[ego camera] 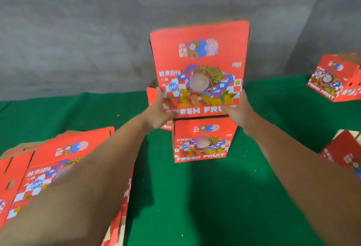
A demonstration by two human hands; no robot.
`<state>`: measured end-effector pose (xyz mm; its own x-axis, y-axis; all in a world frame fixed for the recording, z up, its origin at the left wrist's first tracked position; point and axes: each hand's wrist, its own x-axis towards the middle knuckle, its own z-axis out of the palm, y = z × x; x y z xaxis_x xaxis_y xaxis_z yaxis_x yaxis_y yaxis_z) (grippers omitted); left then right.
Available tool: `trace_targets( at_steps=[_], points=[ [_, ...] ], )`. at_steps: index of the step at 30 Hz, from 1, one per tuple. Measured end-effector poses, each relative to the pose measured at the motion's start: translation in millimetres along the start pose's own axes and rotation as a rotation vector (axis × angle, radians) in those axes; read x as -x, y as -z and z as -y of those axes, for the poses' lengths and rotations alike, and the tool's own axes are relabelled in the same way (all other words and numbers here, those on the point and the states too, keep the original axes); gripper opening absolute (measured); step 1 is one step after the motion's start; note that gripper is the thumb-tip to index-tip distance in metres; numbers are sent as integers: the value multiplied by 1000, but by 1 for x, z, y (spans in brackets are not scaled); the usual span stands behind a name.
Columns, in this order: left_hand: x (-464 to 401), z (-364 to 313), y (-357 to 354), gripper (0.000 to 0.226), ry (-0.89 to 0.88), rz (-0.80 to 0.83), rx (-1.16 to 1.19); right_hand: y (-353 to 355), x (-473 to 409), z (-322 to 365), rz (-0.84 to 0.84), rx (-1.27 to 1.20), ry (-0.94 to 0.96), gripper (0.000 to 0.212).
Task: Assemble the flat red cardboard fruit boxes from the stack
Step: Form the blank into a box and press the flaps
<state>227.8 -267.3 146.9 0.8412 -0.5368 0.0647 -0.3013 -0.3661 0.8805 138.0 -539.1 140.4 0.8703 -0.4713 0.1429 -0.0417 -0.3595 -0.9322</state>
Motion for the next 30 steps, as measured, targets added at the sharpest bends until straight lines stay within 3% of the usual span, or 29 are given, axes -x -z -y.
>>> trace_targets(
  at_steps=[2, 4, 7, 9, 11, 14, 19, 22, 25, 27, 30],
  points=[
    [-17, 4, -4, 102, 68, 60, -101, -6, -18, -12, 166, 36, -169, 67],
    [-26, 11, -11, 84, 26, 61, -146, -12, -27, -25, 228, 69, -231, 72],
    [-31, 26, -17, 46, 42, 56, -213, -26, -26, -35, 188, 49, -241, 55],
    [-28, 40, -23, 30, 80, 54, -231, -38, -23, -39, 84, 210, -223, 58],
    [-14, 49, -31, 31, 147, 33, -122, -52, -11, -43, -45, 395, -228, 72],
    [10, 67, -40, 24, 208, -30, -12, -83, 22, -40, -89, 418, -130, 81],
    [53, 85, -48, 22, 228, -249, 99, -148, 83, -33, 93, 521, 116, 74],
    [71, 90, -46, 31, 267, -360, 141, -185, 103, -23, 184, 512, 134, 70],
    [91, 93, -32, 35, 246, -359, 83, -211, 114, -18, 249, 497, 115, 65],
    [112, 104, -16, 37, 237, -442, -49, -226, 126, -17, 309, 454, 100, 64],
    [156, 135, 15, 52, 493, -533, -451, -246, 155, -19, 458, 213, -90, 65]
  ],
)
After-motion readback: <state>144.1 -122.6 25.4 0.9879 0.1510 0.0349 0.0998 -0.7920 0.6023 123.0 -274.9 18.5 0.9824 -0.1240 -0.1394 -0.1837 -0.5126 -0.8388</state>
